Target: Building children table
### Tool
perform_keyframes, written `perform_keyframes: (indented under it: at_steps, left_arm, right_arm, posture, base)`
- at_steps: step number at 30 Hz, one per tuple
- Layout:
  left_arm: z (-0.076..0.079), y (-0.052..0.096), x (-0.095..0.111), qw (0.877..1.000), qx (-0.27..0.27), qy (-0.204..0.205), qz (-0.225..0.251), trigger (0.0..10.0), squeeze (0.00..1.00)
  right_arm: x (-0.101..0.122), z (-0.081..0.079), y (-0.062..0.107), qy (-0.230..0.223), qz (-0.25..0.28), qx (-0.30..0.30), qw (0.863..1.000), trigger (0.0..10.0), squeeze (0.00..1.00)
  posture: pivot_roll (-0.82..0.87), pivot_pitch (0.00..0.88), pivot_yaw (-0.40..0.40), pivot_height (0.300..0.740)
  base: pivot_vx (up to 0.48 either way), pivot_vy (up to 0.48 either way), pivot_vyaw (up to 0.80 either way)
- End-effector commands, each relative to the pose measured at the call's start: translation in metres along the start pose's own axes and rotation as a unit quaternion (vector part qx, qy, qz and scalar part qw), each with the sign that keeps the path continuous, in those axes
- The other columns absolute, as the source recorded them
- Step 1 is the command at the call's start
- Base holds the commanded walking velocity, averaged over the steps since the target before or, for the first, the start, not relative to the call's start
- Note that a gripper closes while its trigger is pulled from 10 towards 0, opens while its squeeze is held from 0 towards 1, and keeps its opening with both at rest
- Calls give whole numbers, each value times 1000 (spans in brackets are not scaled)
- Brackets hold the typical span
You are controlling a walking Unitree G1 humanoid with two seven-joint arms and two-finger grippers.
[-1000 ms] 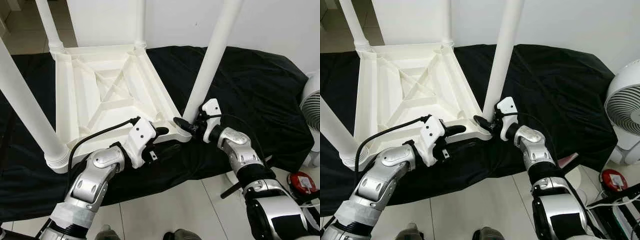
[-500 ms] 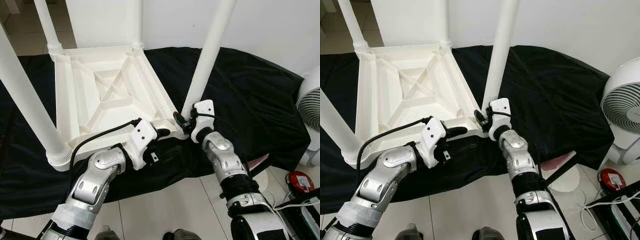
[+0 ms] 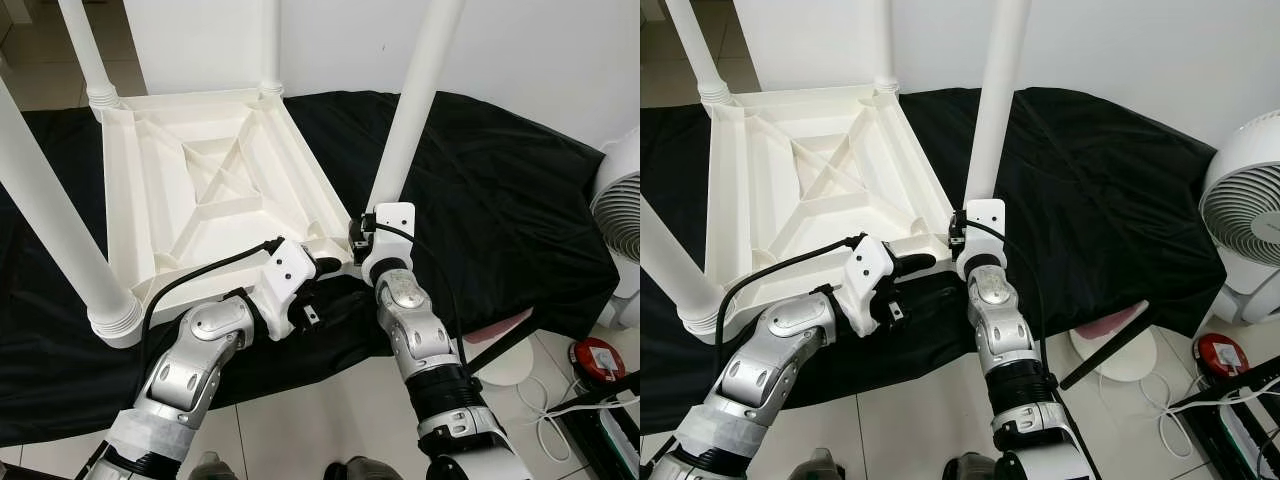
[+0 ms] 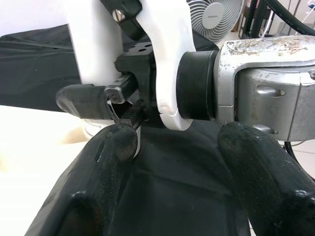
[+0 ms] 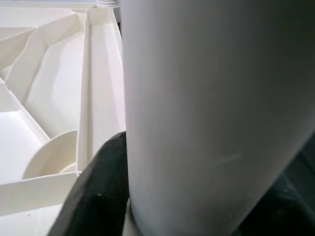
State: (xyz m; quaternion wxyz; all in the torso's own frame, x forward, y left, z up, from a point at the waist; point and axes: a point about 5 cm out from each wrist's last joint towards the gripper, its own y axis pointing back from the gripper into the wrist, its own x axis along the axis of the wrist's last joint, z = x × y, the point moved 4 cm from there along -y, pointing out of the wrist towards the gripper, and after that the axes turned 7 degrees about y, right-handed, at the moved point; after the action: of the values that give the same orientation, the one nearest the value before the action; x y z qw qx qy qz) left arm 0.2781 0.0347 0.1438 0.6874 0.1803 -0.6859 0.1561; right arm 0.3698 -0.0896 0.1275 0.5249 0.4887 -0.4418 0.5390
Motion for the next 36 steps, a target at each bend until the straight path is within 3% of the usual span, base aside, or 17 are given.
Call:
perform_keyframes:
  at_steps: [1,9,13,14,15,21,24,28,29,30,34,36]
  left_arm:
    - [-2,-2,0,1000,10,-1,2,10000,0]
    - [-2,0,0,1000,10,-1,1,10000,0]
    - [-4,1,1,1000,11,-1,1,10000,0]
    - [-4,1,1,1000,10,-1,1,10000,0]
    - [-5,1,2,1000,10,-1,2,10000,0]
    - [-9,2,7,1000,16,-2,13,10000,0]
    - [-20,1,18,999,36,1,40,10000,0]
    - [-37,3,32,994,76,3,72,10000,0]
    - [-41,3,34,993,85,4,79,10000,0]
    - [-45,4,37,992,94,4,85,10000,0]
    - [-58,5,46,987,122,-5,102,10000,0]
    - [-72,5,54,981,154,-12,115,10000,0]
  right_arm:
    - [-3,2,4,-8,-1,-2,1000,10000,1000]
    - [2,7,11,-10,15,-8,1000,10000,1000]
    - [-5,24,27,3,25,-22,999,10000,1000]
    - [-7,26,29,6,26,-23,999,10000,824]
    - [-9,28,34,10,27,-24,999,10000,0]
    - [-11,27,52,14,41,-7,999,10000,0]
    - [-11,24,70,26,56,19,998,10000,0]
    - [-13,20,81,36,65,51,996,10000,0]
    - [-13,19,83,38,67,57,995,6431,0]
    - [-14,17,84,32,67,65,995,0,0]
    - [-14,11,85,26,71,88,993,0,0]
    - [-11,-2,83,17,78,131,988,0,0]
  posture:
    - [73,0,-88,740]
    - [75,0,-87,740]
    - [78,0,-82,740]
    - [77,0,-81,740]
    - [77,0,-79,740]
    - [74,0,-73,740]
    - [75,0,-70,740]
    - [76,0,-65,740]
    - [76,0,-64,740]
    - [76,0,-61,740]
    - [79,0,-58,740]
    - [87,0,-58,740]
  base:
    - [0,0,0]
    - [0,0,0]
    - [0,0,0]
    - [0,0,0]
    - [0,0,0]
    - [0,0,0]
    - [0,0,0]
    - [0,0,0]
    - [0,0,0]
    - [0,0,0]
    - [0,0,0]
    - [0,0,0]
